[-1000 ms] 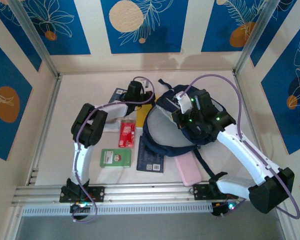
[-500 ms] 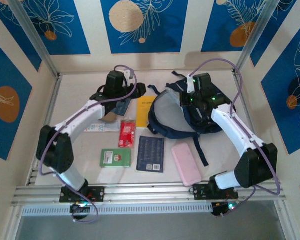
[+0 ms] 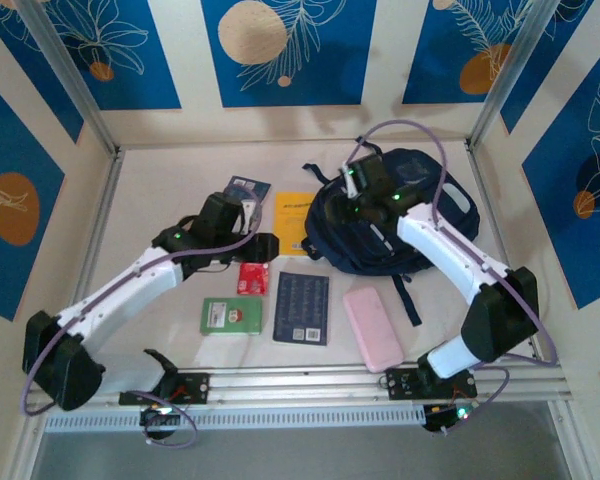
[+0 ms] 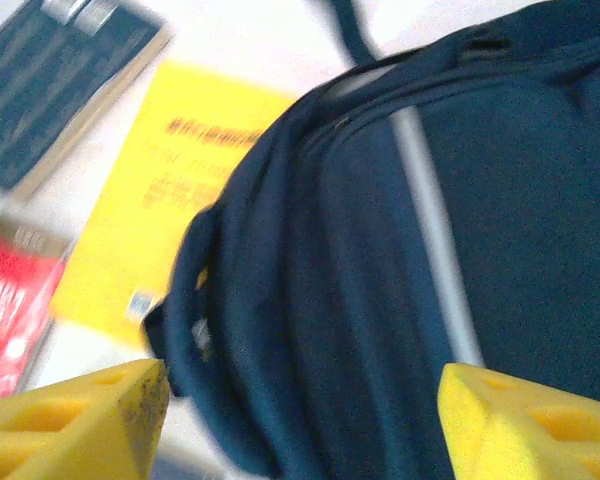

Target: Pack books, pencil case, and school supplies into a backpack

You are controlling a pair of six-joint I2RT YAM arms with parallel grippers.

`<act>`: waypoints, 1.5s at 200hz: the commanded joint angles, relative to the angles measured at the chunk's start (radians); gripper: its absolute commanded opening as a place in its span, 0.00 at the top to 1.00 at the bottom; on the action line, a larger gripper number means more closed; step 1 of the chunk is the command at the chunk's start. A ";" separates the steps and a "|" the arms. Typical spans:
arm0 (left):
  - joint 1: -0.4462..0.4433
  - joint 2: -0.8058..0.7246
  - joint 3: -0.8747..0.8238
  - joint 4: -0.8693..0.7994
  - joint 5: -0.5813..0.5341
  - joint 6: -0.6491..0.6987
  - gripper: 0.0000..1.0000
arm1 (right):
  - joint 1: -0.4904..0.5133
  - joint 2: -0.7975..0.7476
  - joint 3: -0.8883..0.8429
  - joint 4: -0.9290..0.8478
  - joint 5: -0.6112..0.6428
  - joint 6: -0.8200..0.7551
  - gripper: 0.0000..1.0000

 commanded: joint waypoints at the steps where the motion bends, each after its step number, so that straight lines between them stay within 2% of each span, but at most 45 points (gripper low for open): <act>1: -0.003 -0.056 -0.037 -0.109 -0.032 0.029 0.36 | 0.103 -0.113 -0.021 -0.240 0.110 0.049 0.27; 23: -0.005 -0.088 -0.070 -0.115 -0.013 0.006 0.36 | 0.142 -0.184 -0.083 -0.422 0.014 0.215 0.32; 47: -0.010 -0.102 -0.090 -0.115 0.015 -0.017 0.36 | 0.189 -0.265 -0.231 -0.487 -0.037 0.316 0.33; 63: -0.012 -0.103 -0.096 -0.118 0.025 -0.022 0.36 | 0.134 -0.264 -0.297 -0.534 -0.102 0.423 0.25; 74: -0.013 -0.102 -0.097 -0.120 0.027 -0.023 0.36 | 0.091 -0.239 -0.333 -0.538 -0.187 0.427 0.22; 81: -0.015 -0.103 -0.096 -0.121 0.029 -0.025 0.36 | 0.096 -0.222 -0.343 -0.535 -0.194 0.421 0.19; 83: -0.016 -0.103 -0.096 -0.122 0.029 -0.024 0.36 | 0.102 -0.217 -0.341 -0.537 -0.189 0.420 0.12; 89: -0.016 -0.103 -0.095 -0.122 0.029 -0.027 0.36 | 0.122 -0.197 -0.330 -0.543 -0.167 0.419 0.00; 125: -0.020 -0.109 -0.095 -0.112 0.030 -0.034 0.35 | 0.131 -0.067 -0.327 -0.521 -0.141 0.422 0.01; 193: -0.021 -0.165 -0.166 -0.077 0.039 -0.078 0.35 | 0.123 0.044 -0.381 -0.399 -0.178 0.403 0.01; 257: -0.020 -0.170 -0.175 -0.063 0.045 -0.090 0.35 | 0.038 0.143 -0.390 -0.305 -0.194 0.352 0.00; 300: -0.020 -0.163 -0.179 -0.051 0.045 -0.098 0.36 | -0.024 0.168 -0.338 -0.256 -0.286 0.368 0.16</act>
